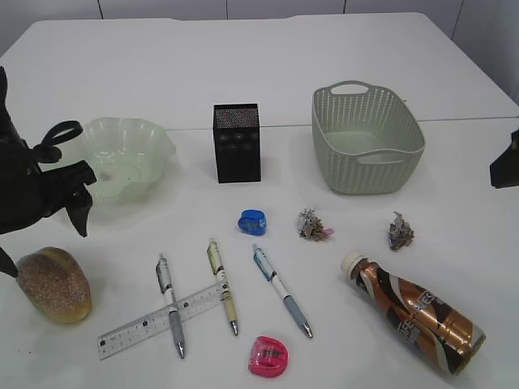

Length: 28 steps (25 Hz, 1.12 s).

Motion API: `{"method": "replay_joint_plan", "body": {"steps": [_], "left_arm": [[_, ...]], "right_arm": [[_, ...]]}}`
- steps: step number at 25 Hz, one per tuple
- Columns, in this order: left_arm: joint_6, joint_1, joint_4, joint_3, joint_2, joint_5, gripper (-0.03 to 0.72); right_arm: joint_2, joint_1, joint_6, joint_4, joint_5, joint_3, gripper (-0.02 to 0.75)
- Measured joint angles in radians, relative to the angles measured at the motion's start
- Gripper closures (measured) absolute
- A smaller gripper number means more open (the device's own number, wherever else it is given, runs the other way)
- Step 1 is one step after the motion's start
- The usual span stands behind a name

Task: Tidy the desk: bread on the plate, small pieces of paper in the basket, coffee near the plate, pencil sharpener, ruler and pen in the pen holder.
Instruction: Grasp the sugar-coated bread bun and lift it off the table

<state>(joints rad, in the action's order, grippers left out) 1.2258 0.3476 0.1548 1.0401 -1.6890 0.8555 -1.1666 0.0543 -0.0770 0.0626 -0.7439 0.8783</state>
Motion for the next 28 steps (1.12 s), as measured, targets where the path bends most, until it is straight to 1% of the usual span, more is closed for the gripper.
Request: {"method": "replay_joint_plan", "body": {"steps": [6,10,13,16,21,28], "left_arm": [[-0.003,-0.039,-0.004,0.000,-0.020,-0.013,0.018],[-0.069,-0.067,-0.021,0.000,-0.020,-0.022,0.018],[-0.125,-0.071,-0.058,0.000,-0.034,-0.048,0.018],[-0.140,-0.071,-0.083,0.000,-0.056,-0.052,0.020],[-0.146,-0.071,-0.080,0.000,-0.079,-0.050,0.029],[-0.147,-0.071,-0.033,0.002,-0.117,-0.020,0.034]], "right_arm": [[0.000,0.000,0.000,-0.002,0.000,0.000,0.154],[0.000,0.000,0.000,-0.002,0.000,0.000,0.153],[0.000,0.000,0.000,-0.002,0.005,0.000,0.153],[0.000,0.000,0.000,-0.002,0.008,0.000,0.153],[0.000,0.000,0.000,-0.002,0.012,0.000,0.154],[0.000,0.000,0.000,-0.002,0.015,0.000,0.154]]}}
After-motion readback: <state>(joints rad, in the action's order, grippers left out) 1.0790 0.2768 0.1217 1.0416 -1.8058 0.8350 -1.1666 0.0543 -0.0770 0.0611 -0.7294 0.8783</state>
